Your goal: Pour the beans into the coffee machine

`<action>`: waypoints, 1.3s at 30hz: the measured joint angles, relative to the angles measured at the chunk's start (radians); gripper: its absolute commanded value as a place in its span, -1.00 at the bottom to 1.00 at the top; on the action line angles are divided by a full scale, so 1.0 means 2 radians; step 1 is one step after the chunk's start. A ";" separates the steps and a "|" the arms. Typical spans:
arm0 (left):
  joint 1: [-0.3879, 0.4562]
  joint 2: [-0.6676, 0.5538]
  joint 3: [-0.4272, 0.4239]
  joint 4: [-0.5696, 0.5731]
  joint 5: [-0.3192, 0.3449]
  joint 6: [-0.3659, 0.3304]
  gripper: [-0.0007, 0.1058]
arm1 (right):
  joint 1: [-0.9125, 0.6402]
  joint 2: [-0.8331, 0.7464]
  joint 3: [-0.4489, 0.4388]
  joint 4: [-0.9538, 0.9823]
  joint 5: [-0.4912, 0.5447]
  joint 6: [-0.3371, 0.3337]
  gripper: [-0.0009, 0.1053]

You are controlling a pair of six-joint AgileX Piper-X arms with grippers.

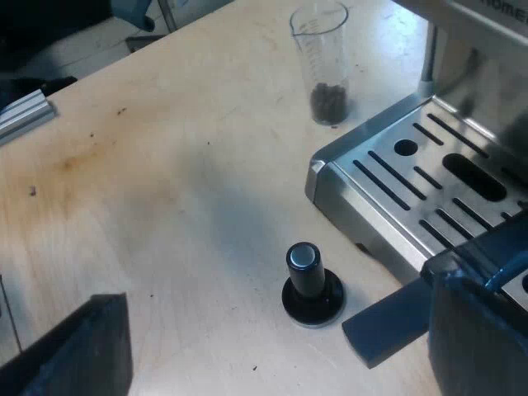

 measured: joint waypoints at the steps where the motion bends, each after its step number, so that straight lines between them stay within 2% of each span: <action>1: 0.000 0.000 0.002 -0.003 0.000 0.000 0.61 | 0.000 0.000 0.000 0.000 0.000 0.000 0.50; 7: 0.000 0.000 0.050 -0.060 -0.001 0.000 0.61 | 0.000 0.000 0.000 -0.001 0.000 0.000 0.50; 8: 0.000 0.000 0.077 -0.100 -0.001 0.000 0.61 | 0.000 0.000 0.000 -0.001 0.000 0.003 0.50; 12: 0.000 0.009 0.089 -0.123 -0.001 0.000 0.65 | 0.000 0.000 0.000 -0.002 0.000 0.006 0.50; 14: 0.000 0.039 0.092 -0.142 -0.001 0.000 0.71 | 0.000 0.000 0.000 -0.002 0.000 0.007 0.50; 18: 0.000 0.087 0.093 -0.175 -0.001 0.000 0.72 | 0.000 0.000 0.000 -0.002 0.000 0.007 0.50; 29: 0.000 0.318 0.093 -0.373 -0.002 0.000 0.72 | 0.000 0.000 0.000 -0.002 0.000 0.007 0.50; 39: 0.000 0.442 0.093 -0.521 -0.002 0.000 0.72 | 0.000 0.000 0.000 -0.002 0.000 0.007 0.50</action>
